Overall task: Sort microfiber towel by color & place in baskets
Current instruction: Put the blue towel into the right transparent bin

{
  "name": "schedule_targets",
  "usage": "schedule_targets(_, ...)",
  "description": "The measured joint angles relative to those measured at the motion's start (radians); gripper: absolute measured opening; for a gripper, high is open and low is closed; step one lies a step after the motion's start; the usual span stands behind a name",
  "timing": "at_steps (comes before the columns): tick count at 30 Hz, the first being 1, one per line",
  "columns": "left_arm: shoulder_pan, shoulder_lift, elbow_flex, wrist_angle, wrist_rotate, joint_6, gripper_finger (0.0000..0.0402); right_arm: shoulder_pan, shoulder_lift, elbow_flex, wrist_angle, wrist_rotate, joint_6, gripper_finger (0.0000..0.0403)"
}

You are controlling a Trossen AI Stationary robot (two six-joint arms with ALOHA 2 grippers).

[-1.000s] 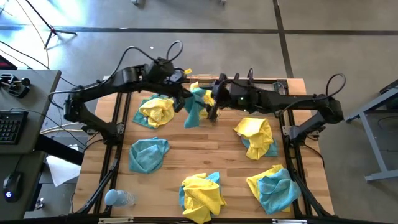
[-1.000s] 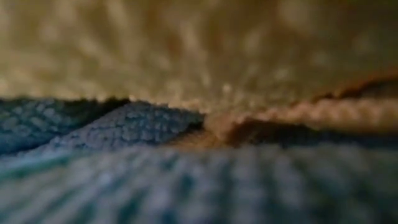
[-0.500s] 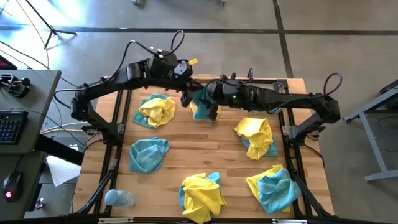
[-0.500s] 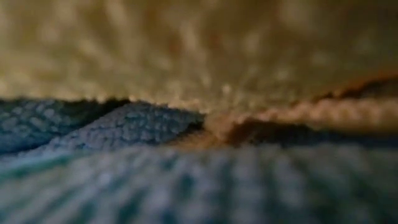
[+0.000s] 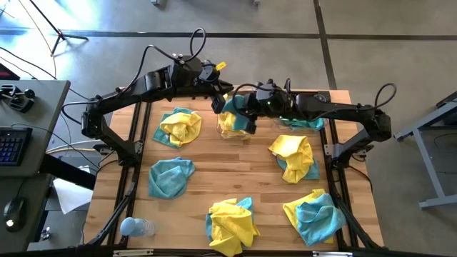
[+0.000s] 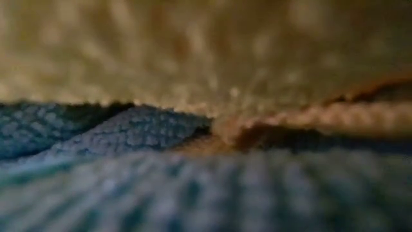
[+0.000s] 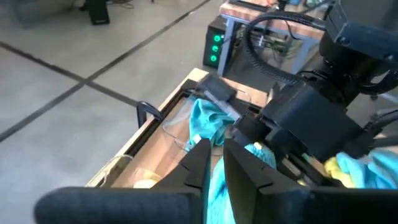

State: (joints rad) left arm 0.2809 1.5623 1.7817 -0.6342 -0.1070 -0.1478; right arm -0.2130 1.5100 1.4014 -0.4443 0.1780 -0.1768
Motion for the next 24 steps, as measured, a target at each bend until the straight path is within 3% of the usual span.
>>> schedule_targets(6, 0.016, 0.000, 0.000, -0.050, -0.002, -0.034, 0.0070, -0.094, -0.065, 0.000, -0.226, 0.001, -0.015, 0.0010)
schedule_targets(12, 0.006, 0.000, 0.000, -0.137, -0.002, -0.047, 0.0078, -0.259, -0.134, -0.003, -0.453, 0.003, -0.035, 0.0005)
schedule_targets(19, -0.019, -0.002, -0.071, -0.145, -0.014, -0.077, 0.0059, -0.497, -0.158, -0.124, -0.487, -0.001, -0.079, 0.0004)
schedule_targets(24, -0.041, -0.003, -0.158, -0.106, -0.034, -0.124, 0.0053, -0.598, -0.158, -0.262, -0.422, -0.083, -0.147, 0.0003)
